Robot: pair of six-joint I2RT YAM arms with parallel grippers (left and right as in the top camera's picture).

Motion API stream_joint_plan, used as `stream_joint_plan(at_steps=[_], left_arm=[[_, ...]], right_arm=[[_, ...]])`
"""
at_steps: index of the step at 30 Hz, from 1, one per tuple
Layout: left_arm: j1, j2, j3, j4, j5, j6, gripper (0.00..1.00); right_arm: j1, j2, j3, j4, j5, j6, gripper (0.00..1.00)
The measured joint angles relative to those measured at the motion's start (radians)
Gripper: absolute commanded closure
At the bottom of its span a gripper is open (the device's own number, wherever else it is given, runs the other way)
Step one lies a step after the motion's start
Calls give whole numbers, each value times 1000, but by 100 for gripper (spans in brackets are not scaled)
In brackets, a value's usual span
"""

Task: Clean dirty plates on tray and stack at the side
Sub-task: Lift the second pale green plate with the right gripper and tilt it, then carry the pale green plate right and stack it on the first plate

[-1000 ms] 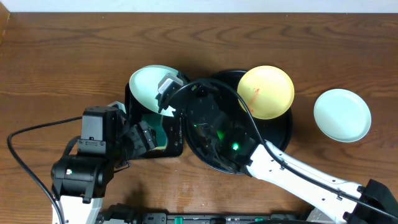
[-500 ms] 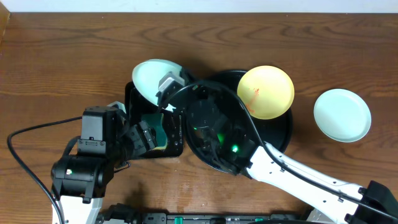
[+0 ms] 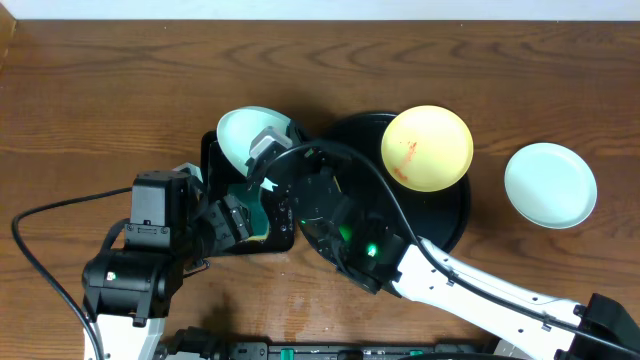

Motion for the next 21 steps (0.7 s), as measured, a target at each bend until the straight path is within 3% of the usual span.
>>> stream_joint_plan(at_steps=[4, 10, 15, 21], left_arm=[[0, 0, 0, 0, 0, 0, 16], [0, 0, 0, 0, 0, 0, 16], [0, 0, 0, 0, 0, 0, 16], [0, 0, 0, 0, 0, 0, 16]], right_arm=[[-1, 0, 0, -79, 60, 136, 99], [-67, -4, 2, -418, 65, 610, 99], [-310, -20, 2, -563, -264, 883, 99], [-690, -92, 2, -727, -652, 984, 99]])
